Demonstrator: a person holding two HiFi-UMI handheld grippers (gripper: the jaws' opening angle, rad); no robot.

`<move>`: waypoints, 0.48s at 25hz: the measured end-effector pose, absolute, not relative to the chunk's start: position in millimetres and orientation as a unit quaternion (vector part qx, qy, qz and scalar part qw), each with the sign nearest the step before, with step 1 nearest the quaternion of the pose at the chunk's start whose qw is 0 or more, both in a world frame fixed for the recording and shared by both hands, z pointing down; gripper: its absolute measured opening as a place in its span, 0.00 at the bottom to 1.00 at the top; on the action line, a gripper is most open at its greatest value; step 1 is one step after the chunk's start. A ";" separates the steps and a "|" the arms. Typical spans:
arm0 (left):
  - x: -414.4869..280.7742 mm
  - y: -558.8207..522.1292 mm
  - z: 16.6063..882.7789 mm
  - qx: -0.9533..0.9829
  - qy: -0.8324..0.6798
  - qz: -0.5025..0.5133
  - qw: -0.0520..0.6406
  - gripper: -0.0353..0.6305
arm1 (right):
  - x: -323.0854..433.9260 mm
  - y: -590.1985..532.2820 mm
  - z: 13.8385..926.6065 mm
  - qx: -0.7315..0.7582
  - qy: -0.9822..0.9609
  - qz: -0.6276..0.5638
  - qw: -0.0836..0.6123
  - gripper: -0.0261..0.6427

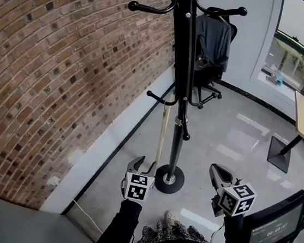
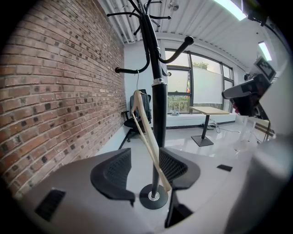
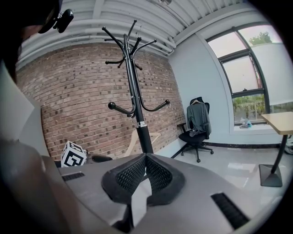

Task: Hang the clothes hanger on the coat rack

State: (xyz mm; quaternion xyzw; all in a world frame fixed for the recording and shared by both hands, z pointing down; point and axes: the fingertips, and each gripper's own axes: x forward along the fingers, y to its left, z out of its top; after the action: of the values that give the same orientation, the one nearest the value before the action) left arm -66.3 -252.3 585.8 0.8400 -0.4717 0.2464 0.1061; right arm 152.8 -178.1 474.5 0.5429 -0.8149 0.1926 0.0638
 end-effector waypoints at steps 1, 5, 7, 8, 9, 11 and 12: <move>-70.9 -251.2 584.0 0.838 -0.477 0.241 0.106 0.32 | 151.4 -178.7 473.5 0.543 -0.816 0.191 0.062 0.05; -82.6 -243.3 557.1 0.838 -0.492 0.212 0.102 0.32 | 143.9 -181.5 467.8 0.540 -0.820 0.182 0.056 0.05; -83.9 -237.9 538.0 0.842 -0.493 0.196 0.095 0.32 | 140.5 -181.9 464.4 0.538 -0.822 0.179 0.054 0.05; -84.7 -235.3 527.8 0.844 -0.494 0.187 0.089 0.32 | 138.9 -181.9 462.5 0.537 -0.823 0.178 0.054 0.05; -85.8 -232.9 517.2 0.846 -0.496 0.176 0.083 0.32 | 137.4 -181.9 460.5 0.536 -0.824 0.176 0.052 0.05; -88.0 -228.2 495.7 0.849 -0.501 0.151 0.076 0.32 | 134.2 -182.0 456.4 0.535 -0.826 0.171 0.051 0.05; -88.9 -225.8 485.9 0.850 -0.502 0.140 0.074 0.32 | 132.4 -182.2 453.9 0.534 -0.827 0.167 0.050 0.05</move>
State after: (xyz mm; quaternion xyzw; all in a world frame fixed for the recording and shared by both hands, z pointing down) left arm -88.9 -225.8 485.9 0.8501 -0.5023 0.1396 0.0740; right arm 132.4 -182.2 453.9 0.5342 -0.8272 0.1672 0.0500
